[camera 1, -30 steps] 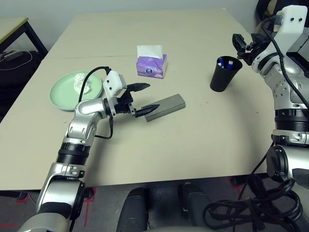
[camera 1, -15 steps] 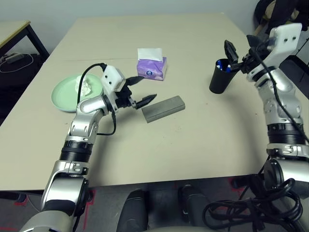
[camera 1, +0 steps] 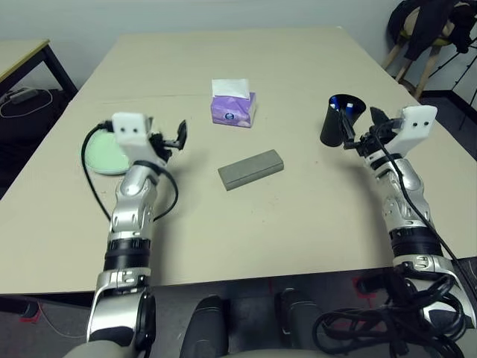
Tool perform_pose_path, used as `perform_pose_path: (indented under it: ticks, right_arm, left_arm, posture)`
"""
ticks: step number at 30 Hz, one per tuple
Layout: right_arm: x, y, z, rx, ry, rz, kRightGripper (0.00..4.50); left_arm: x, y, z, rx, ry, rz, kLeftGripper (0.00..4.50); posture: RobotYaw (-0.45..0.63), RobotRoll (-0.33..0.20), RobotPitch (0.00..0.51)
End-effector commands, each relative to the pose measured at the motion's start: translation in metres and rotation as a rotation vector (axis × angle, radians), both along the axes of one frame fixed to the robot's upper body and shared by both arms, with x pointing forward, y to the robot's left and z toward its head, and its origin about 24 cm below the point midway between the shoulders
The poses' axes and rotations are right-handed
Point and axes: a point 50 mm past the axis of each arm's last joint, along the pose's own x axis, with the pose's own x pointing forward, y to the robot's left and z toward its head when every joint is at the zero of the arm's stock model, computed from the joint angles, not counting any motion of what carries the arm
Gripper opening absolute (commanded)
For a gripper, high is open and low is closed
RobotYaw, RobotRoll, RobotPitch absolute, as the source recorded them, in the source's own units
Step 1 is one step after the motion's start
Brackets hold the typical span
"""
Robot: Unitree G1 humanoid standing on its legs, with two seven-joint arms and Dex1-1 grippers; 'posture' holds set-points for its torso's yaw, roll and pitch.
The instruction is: Organize and tidy the items on the table.
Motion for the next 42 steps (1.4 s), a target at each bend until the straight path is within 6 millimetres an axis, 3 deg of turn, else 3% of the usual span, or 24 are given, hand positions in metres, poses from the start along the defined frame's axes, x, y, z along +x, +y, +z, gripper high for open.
perform_pose_path:
  ticks: [1, 9, 18, 26, 34, 42]
  right_arm:
    - [-0.011, -0.009, -0.004, 0.039, -0.018, -0.025, 4.46]
    - [-0.017, -0.008, -0.026, 0.026, 0.086, -0.042, 4.46]
    - [-0.012, -0.008, -0.030, -0.015, 0.240, -0.065, 4.46]
    - [-0.010, -0.005, -0.015, -0.010, 0.114, -0.012, 4.46]
    - [-0.015, -0.007, -0.014, -0.002, -0.013, -0.020, 4.46]
    - [-0.017, -0.010, -0.018, 0.001, -0.003, -0.044, 4.46]
  left_arm:
    - [-0.017, 0.009, 0.001, -0.035, -0.074, 0.041, 4.50]
    - [-0.029, 0.019, -0.020, 0.003, 0.003, 0.028, 4.50]
    - [-0.031, 0.020, -0.024, 0.001, 0.041, 0.006, 4.50]
    - [-0.036, 0.024, -0.027, 0.004, 0.047, -0.009, 4.50]
    - [-0.041, 0.031, -0.029, 0.001, 0.044, -0.036, 4.50]
    - [-0.041, 0.032, -0.030, 0.009, 0.027, -0.045, 4.50]
  posture:
    - [0.08, 0.000, 0.059]
    - [0.07, 0.000, 0.069]
    - [0.06, 0.000, 0.072]
    - [0.06, 0.000, 0.080]
    - [0.07, 0.000, 0.093]
    - [0.06, 0.000, 0.078]
